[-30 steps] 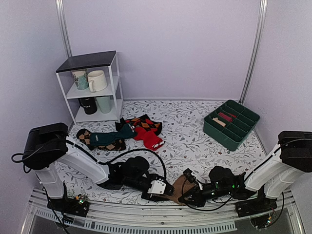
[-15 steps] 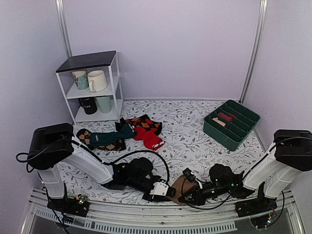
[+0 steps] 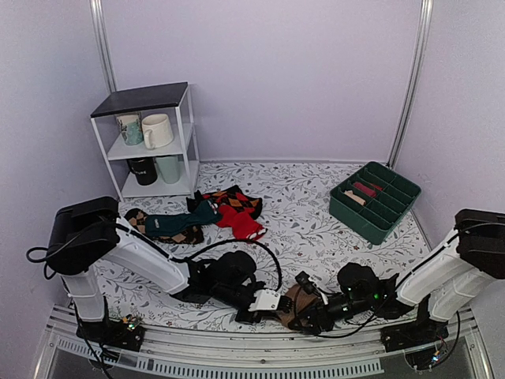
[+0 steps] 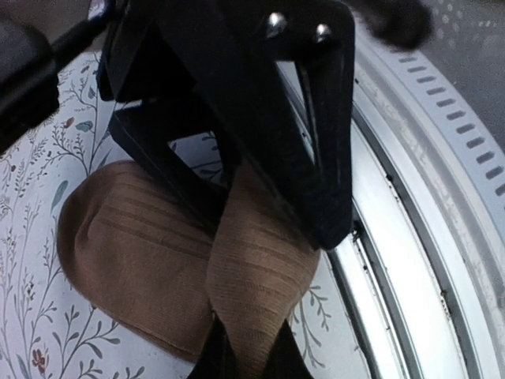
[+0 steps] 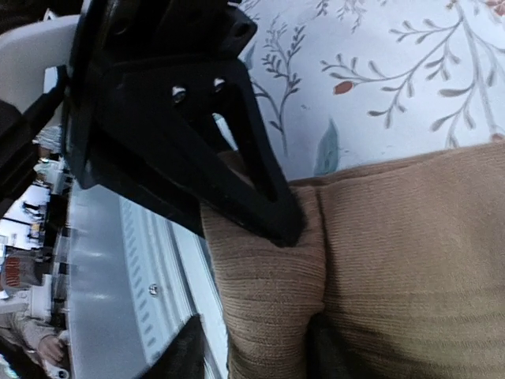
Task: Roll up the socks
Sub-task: Roll a pair of socks at the center of the board.
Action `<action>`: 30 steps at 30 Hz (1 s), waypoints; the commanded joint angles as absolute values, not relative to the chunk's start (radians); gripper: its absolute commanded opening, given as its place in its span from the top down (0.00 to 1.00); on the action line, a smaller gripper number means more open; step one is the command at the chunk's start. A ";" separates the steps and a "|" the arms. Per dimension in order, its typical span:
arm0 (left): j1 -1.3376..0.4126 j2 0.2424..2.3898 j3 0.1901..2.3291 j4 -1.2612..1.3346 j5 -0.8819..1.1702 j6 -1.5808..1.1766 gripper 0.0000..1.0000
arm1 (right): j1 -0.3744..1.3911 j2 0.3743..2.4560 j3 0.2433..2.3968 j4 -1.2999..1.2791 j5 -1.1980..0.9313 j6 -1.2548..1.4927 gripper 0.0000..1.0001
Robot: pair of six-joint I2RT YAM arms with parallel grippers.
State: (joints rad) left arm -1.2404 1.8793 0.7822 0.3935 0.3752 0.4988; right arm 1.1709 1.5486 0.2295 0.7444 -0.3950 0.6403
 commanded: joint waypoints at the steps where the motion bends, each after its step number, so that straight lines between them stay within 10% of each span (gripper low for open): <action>1: -1.251 1.943 0.790 0.216 0.365 0.341 1.00 | 1.172 1.373 0.225 0.381 -0.142 0.540 0.46; 13: -1.166 2.004 0.828 0.045 0.441 0.087 1.00 | 1.237 0.918 0.144 0.335 0.106 0.292 0.41; 30: -1.120 2.070 0.869 0.004 0.514 0.071 1.00 | 1.536 1.308 0.292 0.407 0.404 0.187 0.40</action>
State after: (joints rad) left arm -1.1275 1.9751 0.9173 0.2401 0.6216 0.0776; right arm 1.5089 1.2663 0.2474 0.3687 0.3340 0.2222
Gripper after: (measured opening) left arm 0.052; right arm 0.601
